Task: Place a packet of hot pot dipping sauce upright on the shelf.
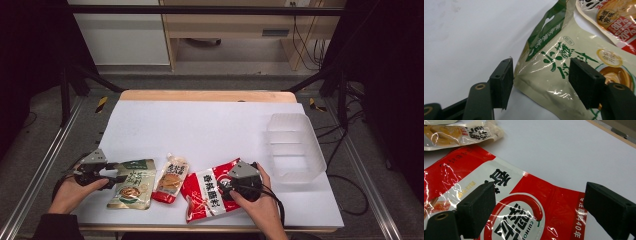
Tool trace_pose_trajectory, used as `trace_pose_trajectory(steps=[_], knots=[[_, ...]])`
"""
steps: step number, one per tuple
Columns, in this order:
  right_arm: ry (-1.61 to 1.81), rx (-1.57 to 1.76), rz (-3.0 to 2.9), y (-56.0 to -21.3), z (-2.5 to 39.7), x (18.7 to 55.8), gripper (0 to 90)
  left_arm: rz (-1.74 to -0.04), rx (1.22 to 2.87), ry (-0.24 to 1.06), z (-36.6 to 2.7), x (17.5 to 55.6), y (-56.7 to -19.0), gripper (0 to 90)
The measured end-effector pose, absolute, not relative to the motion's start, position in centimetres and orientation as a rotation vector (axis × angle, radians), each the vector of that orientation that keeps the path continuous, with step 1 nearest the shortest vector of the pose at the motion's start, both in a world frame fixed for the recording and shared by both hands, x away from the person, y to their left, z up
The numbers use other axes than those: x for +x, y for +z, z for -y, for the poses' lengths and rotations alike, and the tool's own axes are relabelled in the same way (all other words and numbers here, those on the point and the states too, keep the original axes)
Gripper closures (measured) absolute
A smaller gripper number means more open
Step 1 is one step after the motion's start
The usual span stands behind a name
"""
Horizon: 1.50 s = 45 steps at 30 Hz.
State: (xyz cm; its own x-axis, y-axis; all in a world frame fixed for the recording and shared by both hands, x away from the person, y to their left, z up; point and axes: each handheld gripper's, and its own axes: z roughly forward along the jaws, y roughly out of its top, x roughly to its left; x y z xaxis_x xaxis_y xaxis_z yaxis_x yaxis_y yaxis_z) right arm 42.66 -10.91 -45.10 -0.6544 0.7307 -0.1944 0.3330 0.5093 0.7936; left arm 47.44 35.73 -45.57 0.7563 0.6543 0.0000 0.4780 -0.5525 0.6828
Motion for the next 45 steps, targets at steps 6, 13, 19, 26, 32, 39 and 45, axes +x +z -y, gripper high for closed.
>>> trace_pose_trajectory(steps=[6, 13, 19, 26, 32, 39, 45], knots=[[1.011, 0.874, -2.243, -45.2, 10.8, 42.7, 11.5, -0.832, 2.272, 0.388, -35.7, 47.8, -45.7, 50.5], [1.003, 0.872, -2.247, -45.3, 10.8, 42.8, 11.4, -0.887, 2.234, 0.41, -36.4, 48.4, -45.9, 73.7], [0.999, 0.876, -2.25, -45.4, 10.8, 42.8, 11.3, -0.903, 2.235, 0.422, -36.3, 48.6, -45.8, 87.4], [0.994, 0.88, -2.249, -45.4, 10.8, 42.8, 11.3, -0.914, 2.212, 0.44, -36.6, 48.0, -44.1, 90.0], [0.991, 0.875, -2.253, -45.4, 10.8, 42.8, 11.2, -0.941, 2.158, 0.489, -37.2, 46.8, -41.0, 90.0], [0.995, 0.872, -2.251, -45.3, 10.9, 42.8, 11.1, -0.904, 2.109, 0.552, -37.3, 45.5, -37.9, 90.0], [0.987, 0.871, -2.259, -45.3, 10.8, 42.8, 11.1, -0.817, 2.129, 0.605, -36.6, 44.1, -35.1, 90.0]])
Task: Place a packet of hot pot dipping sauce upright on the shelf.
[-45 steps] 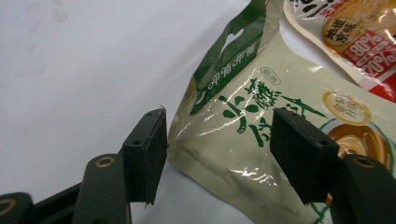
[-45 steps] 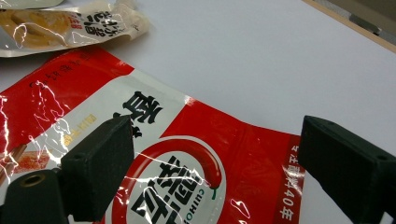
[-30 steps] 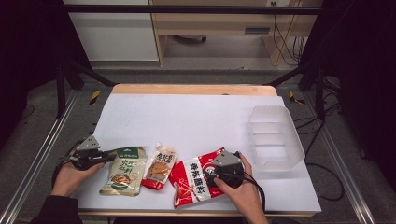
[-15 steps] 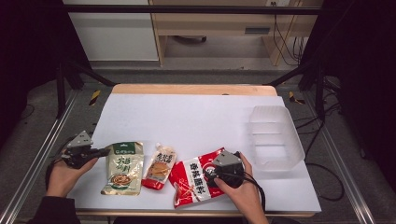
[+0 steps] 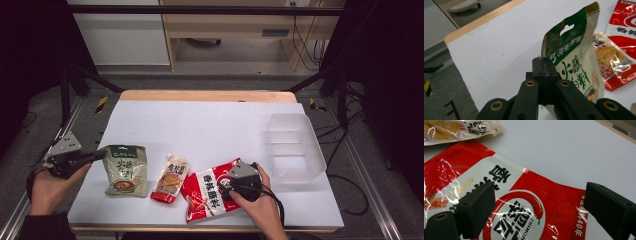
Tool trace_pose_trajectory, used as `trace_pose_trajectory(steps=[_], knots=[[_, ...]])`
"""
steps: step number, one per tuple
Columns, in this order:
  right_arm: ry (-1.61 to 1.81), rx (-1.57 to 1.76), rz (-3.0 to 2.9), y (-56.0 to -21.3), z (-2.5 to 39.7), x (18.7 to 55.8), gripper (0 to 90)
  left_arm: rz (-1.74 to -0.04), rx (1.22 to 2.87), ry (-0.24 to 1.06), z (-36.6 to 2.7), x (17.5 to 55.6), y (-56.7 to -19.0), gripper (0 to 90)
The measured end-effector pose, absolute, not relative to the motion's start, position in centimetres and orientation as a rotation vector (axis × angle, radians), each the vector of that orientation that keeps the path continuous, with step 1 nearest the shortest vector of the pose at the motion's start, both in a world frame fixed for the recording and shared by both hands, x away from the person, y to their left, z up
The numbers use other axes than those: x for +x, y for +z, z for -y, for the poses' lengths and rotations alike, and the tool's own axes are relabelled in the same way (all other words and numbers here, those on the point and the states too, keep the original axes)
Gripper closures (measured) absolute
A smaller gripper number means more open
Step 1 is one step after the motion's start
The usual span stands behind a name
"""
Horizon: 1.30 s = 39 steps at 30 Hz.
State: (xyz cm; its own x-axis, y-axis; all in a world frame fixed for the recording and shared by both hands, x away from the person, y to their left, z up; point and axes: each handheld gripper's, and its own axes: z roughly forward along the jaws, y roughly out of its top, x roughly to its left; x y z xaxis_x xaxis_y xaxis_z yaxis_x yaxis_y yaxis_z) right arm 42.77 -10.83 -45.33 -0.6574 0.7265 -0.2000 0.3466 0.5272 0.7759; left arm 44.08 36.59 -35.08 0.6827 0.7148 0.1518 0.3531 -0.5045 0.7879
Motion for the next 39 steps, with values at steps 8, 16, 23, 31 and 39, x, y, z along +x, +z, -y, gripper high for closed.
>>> trace_pose_trajectory(steps=[8, 16, 23, 31, 39], knots=[[0.982, 0.862, -2.27, -45.4, 10.7, 42.8, 11.1, -0.733, 2.133, 0.641, -35.7, 42.6, -32.6, 90.0], [0.97, 0.839, -2.296, -45.4, 10.2, 42.6, 11.5, -0.766, 2.067, 0.661, -35.1, 42.8, -32.8, 90.0], [0.94, 0.77, -2.364, -45.0, 8.3, 42.1, 11.9, -0.661, 2.078, 0.646, -32.4, 42.6, -32.4, 90.0], [0.958, 0.667, -2.398, -41.8, 6.7, 42.7, 10.2, -0.557, 2.115, 0.612, -28.5, 42.4, -31.3, 90.0], [0.917, 0.551, -2.453, -38.2, 5.6, 45.2, 14.4, -0.491, 2.138, 0.576, -25.7, 43.5, -30.8, 90.0]])
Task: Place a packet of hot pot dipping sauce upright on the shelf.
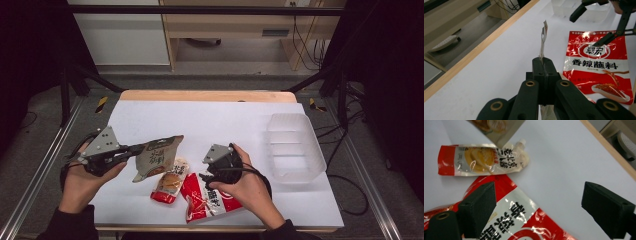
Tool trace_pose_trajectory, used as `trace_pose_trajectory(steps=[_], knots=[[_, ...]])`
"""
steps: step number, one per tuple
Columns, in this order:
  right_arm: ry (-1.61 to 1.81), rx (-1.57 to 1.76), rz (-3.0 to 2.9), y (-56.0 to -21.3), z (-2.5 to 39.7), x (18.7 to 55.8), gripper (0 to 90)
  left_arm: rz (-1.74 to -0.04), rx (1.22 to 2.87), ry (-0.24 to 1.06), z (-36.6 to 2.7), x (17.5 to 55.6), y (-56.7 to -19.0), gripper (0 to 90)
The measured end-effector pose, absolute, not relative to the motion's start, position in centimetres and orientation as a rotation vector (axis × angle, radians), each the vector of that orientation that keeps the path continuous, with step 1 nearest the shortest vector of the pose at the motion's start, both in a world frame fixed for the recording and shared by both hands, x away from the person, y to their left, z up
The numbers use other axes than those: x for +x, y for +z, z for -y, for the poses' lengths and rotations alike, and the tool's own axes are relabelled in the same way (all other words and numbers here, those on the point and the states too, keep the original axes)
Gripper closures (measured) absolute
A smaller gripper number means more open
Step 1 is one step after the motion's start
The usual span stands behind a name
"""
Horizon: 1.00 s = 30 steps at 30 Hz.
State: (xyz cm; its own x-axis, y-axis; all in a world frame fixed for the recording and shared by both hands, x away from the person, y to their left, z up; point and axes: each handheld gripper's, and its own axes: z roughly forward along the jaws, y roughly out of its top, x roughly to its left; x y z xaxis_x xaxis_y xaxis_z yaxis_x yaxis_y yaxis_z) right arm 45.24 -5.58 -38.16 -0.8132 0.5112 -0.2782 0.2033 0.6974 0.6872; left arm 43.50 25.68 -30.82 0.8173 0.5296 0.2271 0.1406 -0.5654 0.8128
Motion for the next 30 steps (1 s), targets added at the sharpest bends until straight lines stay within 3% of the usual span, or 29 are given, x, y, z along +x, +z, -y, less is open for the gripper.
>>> trace_pose_trajectory(steps=[15, 18, 30], knots=[[0.876, 0.397, -2.475, -34.2, 3.2, 47.7, 26.3, -0.392, 2.163, 0.547, -22.7, 43.4, -31.0, 90.0], [0.887, 0.361, -2.486, -33.8, 2.4, 48.1, 32.6, -0.389, 2.158, 0.544, -22.6, 43.4, -31.1, 90.0], [0.912, 0.288, -2.53, -33.2, 1.3, 49.0, 86.0, -0.423, 2.116, 0.542, -23.2, 43.6, -31.2, 90.0]])
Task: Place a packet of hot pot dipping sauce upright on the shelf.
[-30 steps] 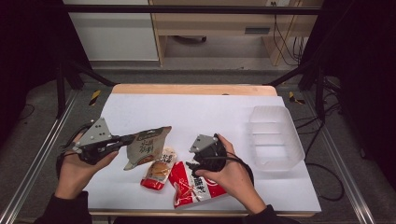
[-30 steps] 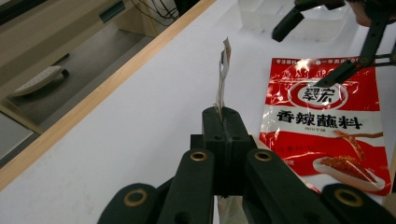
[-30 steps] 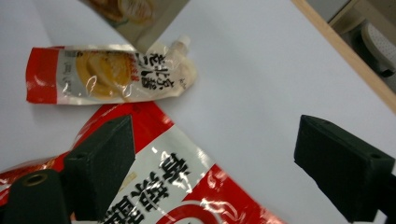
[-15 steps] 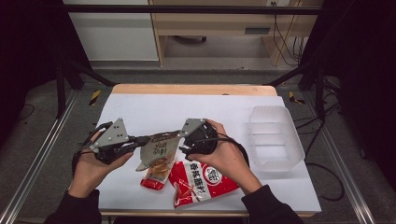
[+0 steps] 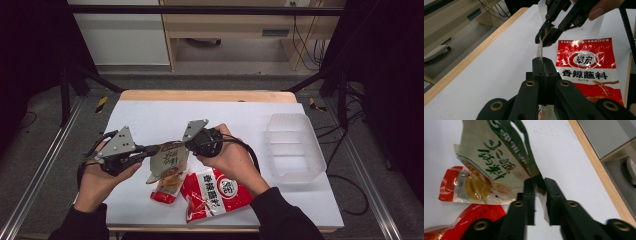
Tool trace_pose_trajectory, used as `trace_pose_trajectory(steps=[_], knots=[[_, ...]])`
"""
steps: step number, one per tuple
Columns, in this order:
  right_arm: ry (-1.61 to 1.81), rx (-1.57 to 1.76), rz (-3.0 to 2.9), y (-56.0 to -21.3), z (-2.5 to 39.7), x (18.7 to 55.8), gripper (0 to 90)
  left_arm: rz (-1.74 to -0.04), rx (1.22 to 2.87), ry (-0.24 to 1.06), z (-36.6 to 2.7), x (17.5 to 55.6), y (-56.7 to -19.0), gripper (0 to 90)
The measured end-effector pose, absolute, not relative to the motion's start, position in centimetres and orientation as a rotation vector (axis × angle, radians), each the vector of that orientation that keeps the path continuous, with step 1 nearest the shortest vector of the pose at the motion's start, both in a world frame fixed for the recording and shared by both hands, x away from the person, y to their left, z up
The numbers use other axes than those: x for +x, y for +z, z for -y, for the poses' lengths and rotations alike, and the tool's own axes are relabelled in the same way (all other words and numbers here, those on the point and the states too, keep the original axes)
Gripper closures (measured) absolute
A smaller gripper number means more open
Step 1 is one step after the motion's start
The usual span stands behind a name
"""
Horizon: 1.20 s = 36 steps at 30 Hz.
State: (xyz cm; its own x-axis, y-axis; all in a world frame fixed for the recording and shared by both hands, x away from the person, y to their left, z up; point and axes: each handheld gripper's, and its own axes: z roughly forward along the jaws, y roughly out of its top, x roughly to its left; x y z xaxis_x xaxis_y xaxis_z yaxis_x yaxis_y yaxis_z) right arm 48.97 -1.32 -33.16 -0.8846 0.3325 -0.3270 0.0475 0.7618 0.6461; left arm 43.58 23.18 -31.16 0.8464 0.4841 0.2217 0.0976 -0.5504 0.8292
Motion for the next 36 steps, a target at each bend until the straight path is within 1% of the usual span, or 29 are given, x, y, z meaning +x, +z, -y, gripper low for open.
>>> trace_pose_trajectory(steps=[2, 7, 11, 12, 15, 18, 20, 23, 28, 30, 35, 36], knots=[[0.915, 0.287, -2.523, -33.1, 1.2, 48.9, 88.9, -0.436, 2.105, 0.544, -23.3, 43.7, -31.2, 90.0], [0.905, 0.299, -2.498, -32.5, 1.1, 48.8, 90.0, -0.479, 2.062, 0.532, -23.7, 43.9, -31.4, 90.0], [0.891, 0.318, -2.487, -31.8, 1.0, 49.1, 90.0, -0.478, 2.059, 0.528, -23.7, 44.0, -31.7, 90.0], [0.888, 0.326, -2.485, -31.6, 1.1, 49.2, 90.0, -0.482, 2.045, 0.518, -23.6, 44.1, -31.8, 88.8], [0.872, 0.346, -2.475, -31.0, 1.3, 49.6, 90.0, -0.488, 2.035, 0.502, -23.4, 44.2, -32.1, 75.8], [0.844, 0.361, -2.459, -30.5, 1.7, 50.0, 90.0, -0.495, 2.03, 0.506, -23.2, 44.3, -32.6, 57.3], [0.843, 0.38, -2.45, -30.2, 2.1, 50.3, 90.0, -0.5, 2.025, 0.507, -23.2, 44.3, -32.8, 49.4], [0.838, 0.413, -2.435, -29.8, 3.0, 50.8, 90.0, -0.553, 2.002, 0.532, -23.5, 44.6, -33.6, 38.9], [0.823, 0.465, -2.411, -29.1, 4.7, 51.3, 90.0, -0.607, 2.019, 0.568, -24.2, 44.8, -34.6, 26.5], [0.812, 0.48, -2.404, -28.7, 5.4, 51.4, 90.0, -0.665, 2.006, 0.579, -24.9, 45.1, -35.8, 23.0], [0.786, 0.52, -2.385, -28.0, 6.7, 51.7, 90.0, -0.743, 2.015, 0.592, -26.2, 45.5, -37.5, 17.3], [0.781, 0.544, -2.376, -27.7, 7.4, 51.9, 90.0, -0.79, 1.999, 0.594, -27.1, 45.7, -38.3, 16.6]])
